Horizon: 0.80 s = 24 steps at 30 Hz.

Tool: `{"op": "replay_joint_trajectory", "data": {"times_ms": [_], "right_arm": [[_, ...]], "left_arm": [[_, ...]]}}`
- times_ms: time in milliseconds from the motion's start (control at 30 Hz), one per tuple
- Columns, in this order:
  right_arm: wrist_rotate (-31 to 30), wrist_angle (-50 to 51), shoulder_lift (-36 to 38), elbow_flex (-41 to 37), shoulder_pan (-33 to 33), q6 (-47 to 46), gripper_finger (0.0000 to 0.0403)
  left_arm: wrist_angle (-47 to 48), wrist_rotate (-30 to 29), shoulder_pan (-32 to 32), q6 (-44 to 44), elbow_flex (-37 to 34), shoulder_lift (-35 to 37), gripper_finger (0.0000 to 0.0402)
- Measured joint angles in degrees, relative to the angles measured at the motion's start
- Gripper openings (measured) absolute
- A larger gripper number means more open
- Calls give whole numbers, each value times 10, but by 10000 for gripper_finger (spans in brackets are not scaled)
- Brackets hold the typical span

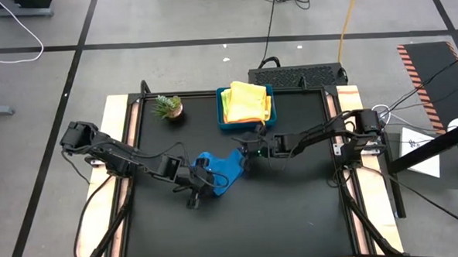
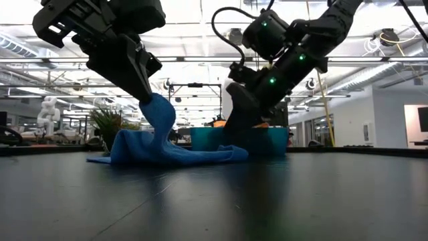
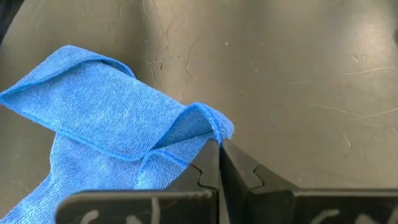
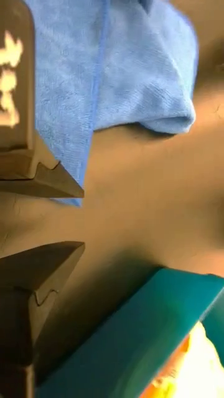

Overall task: Fold microfiber towels
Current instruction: Fold the blue microfiber cloth

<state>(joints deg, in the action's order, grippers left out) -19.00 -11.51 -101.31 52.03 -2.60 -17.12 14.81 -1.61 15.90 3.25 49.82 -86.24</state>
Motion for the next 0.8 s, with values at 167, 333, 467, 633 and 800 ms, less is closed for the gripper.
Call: {"op": "replay_joint_trajectory", "data": {"times_ms": [167,333,467,633,800], "right_arm": [[31,-5,-14,0,-4,-41,117],[73,-27,-38,0,-9,-65,117],[88,-44,-49,0,-9,-68,117],[87,-45,-49,0,-11,-71,117],[87,-41,-54,0,-20,-71,117]], "left_arm": [[-1,0,0,-2,0,0,15],[-6,0,0,-8,0,0,7],[-5,0,0,-14,0,0,8],[-5,0,0,-17,0,0,19],[-5,0,0,-27,0,0,5]]}}
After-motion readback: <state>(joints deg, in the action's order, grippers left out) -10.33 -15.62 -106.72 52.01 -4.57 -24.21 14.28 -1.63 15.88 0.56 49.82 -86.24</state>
